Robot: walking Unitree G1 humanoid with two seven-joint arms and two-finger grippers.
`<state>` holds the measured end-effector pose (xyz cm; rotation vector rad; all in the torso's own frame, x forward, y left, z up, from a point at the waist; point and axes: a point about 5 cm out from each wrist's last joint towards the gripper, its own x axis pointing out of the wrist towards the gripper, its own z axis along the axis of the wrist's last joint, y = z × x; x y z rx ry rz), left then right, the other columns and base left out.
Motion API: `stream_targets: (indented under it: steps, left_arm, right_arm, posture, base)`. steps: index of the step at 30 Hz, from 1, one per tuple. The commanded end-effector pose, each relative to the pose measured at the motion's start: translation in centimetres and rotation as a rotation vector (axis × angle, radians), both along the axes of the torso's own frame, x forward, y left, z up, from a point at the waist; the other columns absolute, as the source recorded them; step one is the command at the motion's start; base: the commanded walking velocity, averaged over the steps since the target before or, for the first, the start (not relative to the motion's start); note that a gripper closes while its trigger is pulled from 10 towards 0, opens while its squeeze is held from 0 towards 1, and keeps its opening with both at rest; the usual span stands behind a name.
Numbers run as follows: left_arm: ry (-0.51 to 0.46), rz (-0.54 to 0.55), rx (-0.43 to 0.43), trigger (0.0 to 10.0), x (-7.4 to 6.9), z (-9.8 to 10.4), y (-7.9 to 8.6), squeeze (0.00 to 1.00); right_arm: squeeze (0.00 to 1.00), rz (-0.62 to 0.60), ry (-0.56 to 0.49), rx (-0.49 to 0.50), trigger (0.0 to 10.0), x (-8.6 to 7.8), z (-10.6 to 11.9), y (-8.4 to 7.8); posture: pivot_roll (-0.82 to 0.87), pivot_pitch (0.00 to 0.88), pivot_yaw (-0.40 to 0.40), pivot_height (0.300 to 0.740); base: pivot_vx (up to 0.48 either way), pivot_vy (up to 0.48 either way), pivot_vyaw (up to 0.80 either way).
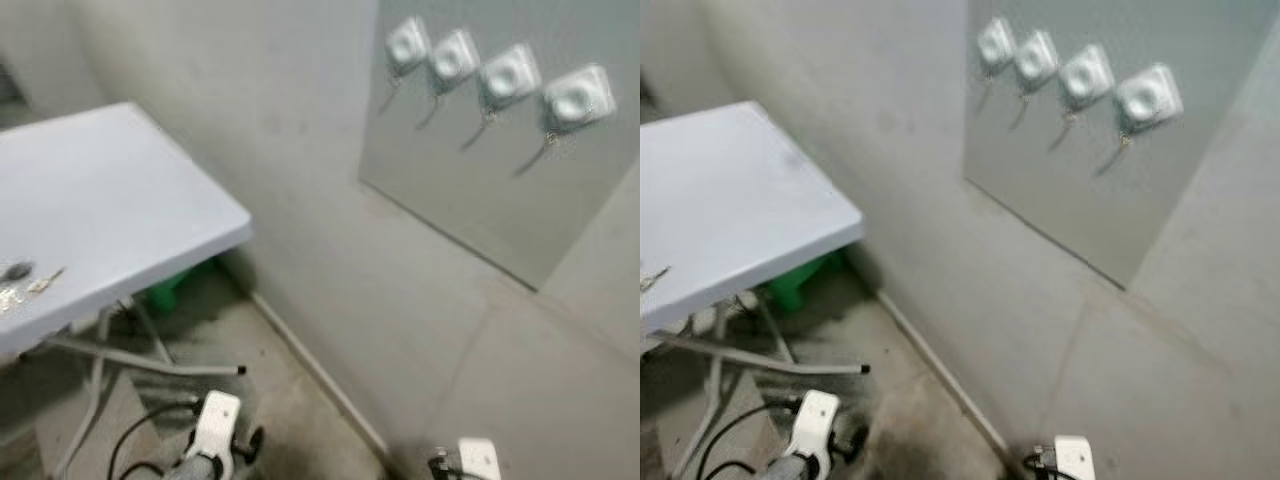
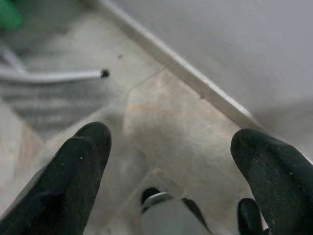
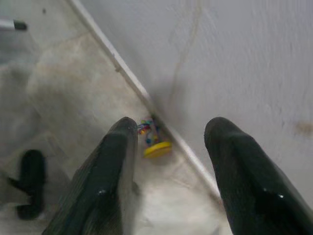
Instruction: Hang keys on a hook
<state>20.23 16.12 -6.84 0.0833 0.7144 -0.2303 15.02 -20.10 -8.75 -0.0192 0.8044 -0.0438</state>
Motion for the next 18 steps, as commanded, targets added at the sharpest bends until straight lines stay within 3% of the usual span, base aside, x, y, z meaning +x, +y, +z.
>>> stream_targets:
  steps: [1, 18]
  left_arm:
    - [0.004, 0.025, 0.024, 10.0, 0.1, 0.1, 0.9, 0.00]
    - [-0.083, 0.013, -0.027, 10.0, 2.8, 1.7, -0.8, 0.00]
  right_arm:
    - [0.00, 0.006, -0.021, 0.013, 10.0, 0.9, 0.3, 0.6]
    - [0.00, 0.036, -0.061, 0.018, 10.0, 2.3, 0.9, 1.0]
  posture:
    - [0.03, 0.000, -0.039, 0.692]
    - [0.04, 0.000, -0.044, 0.692]
  base:
    - [0.000, 0.000, 0.80]
    - [0.000, 0.000, 0.80]
